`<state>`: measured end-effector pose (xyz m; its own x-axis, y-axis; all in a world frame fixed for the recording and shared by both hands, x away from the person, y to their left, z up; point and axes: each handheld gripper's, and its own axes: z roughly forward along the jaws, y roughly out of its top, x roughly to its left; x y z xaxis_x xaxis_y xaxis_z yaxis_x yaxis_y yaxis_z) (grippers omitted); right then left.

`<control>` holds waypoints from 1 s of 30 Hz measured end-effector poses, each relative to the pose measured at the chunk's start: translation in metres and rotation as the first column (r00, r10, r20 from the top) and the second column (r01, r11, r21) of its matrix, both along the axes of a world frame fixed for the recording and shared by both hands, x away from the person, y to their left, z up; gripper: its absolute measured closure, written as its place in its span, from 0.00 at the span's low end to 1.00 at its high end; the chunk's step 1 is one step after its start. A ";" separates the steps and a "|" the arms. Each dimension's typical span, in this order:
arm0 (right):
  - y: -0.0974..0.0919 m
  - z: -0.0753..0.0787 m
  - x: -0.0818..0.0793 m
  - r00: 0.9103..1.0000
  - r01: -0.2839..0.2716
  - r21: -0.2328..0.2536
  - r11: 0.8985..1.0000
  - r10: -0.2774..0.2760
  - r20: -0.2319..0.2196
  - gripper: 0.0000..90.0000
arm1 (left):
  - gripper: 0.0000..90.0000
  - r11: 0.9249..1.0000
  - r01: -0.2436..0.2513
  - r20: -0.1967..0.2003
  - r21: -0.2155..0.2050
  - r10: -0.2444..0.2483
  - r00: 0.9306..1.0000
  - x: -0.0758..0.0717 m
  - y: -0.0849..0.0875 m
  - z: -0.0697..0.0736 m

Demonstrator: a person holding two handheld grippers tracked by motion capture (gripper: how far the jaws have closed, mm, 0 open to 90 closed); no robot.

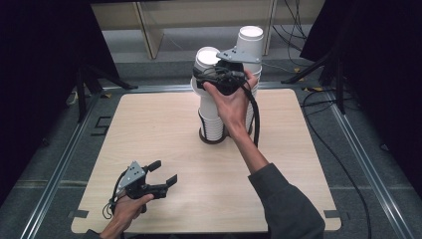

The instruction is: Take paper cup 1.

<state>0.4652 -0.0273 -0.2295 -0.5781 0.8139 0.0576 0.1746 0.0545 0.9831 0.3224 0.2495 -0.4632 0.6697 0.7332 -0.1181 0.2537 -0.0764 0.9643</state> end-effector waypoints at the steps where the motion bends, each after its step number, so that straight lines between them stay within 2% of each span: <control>1: 0.000 0.000 0.000 1.000 0.000 0.000 1.000 0.000 0.000 0.24 | 0.16 1.000 0.002 0.004 -0.007 -0.002 1.000 0.001 0.000 0.000; 2: 0.001 0.000 -0.004 1.000 -0.013 0.000 1.000 0.013 -0.006 0.24 | 0.16 1.000 -0.002 -0.004 -0.023 0.002 1.000 0.000 -0.001 -0.001; 3: 0.003 -0.003 -0.011 0.998 -0.065 0.007 0.998 0.065 -0.024 0.24 | 0.16 1.000 -0.003 0.001 -0.023 0.003 1.000 0.000 -0.001 -0.001; 4: 0.004 -0.006 -0.014 0.996 -0.085 -0.005 0.996 0.085 -0.026 0.24 | 0.16 1.000 -0.004 0.002 -0.024 0.004 1.000 0.001 -0.001 -0.001; 6: 0.006 -0.012 -0.021 0.993 -0.115 -0.022 0.993 0.115 -0.031 0.24 | 0.16 1.000 -0.010 0.001 0.003 0.010 1.000 0.000 0.001 0.001; 8: 0.008 -0.019 -0.026 0.989 -0.147 -0.032 0.989 0.146 -0.030 0.24 | 0.16 1.000 -0.013 0.001 -0.002 0.013 1.000 0.000 0.001 0.001; 10: 0.010 -0.027 -0.032 0.983 -0.179 -0.034 0.983 0.177 -0.048 0.24 | 0.16 1.000 -0.014 0.004 0.008 0.014 1.000 0.000 0.002 0.001; 11: 0.010 -0.027 -0.032 0.983 -0.179 -0.034 0.983 0.177 -0.048 0.24 | 0.16 1.000 -0.014 0.004 0.008 0.014 1.000 0.000 0.002 0.001; 13: 0.011 -0.039 -0.038 0.971 -0.224 -0.020 0.974 0.222 -0.088 0.24 | 0.16 1.000 -0.014 0.004 0.006 0.014 1.000 0.001 0.002 0.001; 14: 0.011 -0.039 -0.038 0.971 -0.224 -0.020 0.974 0.222 -0.088 0.24 | 0.16 1.000 -0.014 0.004 0.006 0.014 1.000 0.001 0.002 0.001; 18: 0.010 -0.054 -0.043 0.957 -0.271 0.005 0.963 0.270 -0.111 0.24 | 0.16 1.000 -0.015 0.008 0.003 0.015 1.000 0.001 0.002 0.001; 21: 0.008 -0.059 -0.046 0.956 -0.274 -0.011 0.962 0.271 -0.115 0.24 | 0.16 1.000 -0.017 0.013 0.006 0.017 1.000 0.001 0.003 0.001; 22: 0.007 -0.064 -0.048 0.950 -0.287 -0.005 0.958 0.284 -0.128 0.24 | 0.16 1.000 -0.016 0.012 0.002 0.016 1.000 0.001 0.003 0.001; 25: 0.006 -0.069 -0.050 0.947 -0.295 -0.006 0.955 0.292 -0.134 0.24 | 0.16 1.000 -0.014 0.012 0.005 0.014 1.000 0.001 0.003 0.001; 26: 0.005 -0.075 -0.053 0.942 -0.307 -0.004 0.952 0.303 -0.146 0.24 | 0.16 1.000 -0.015 0.010 0.003 0.015 1.000 0.001 0.002 0.001; 28: 0.004 -0.081 -0.054 0.941 -0.313 -0.008 0.950 0.309 -0.140 0.24 | 0.16 1.000 -0.014 0.012 0.003 0.014 1.000 0.001 0.002 0.001; 29: 0.004 -0.083 -0.055 0.937 -0.318 0.001 0.948 0.315 -0.153 0.24 | 0.16 1.000 -0.015 0.011 0.002 0.015 1.000 0.001 0.002 0.001; 30: 0.004 -0.083 -0.055 0.937 -0.318 0.001 0.948 0.315 -0.153 0.24 | 0.16 1.000 -0.015 0.011 0.002 0.015 1.000 0.001 0.002 0.001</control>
<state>0.4101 -0.0229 -0.3128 -0.7922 0.5925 0.1463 0.2895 0.1538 0.9447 0.3234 0.2519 -0.4623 0.6602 0.7432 -0.1091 0.2441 -0.0749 0.9669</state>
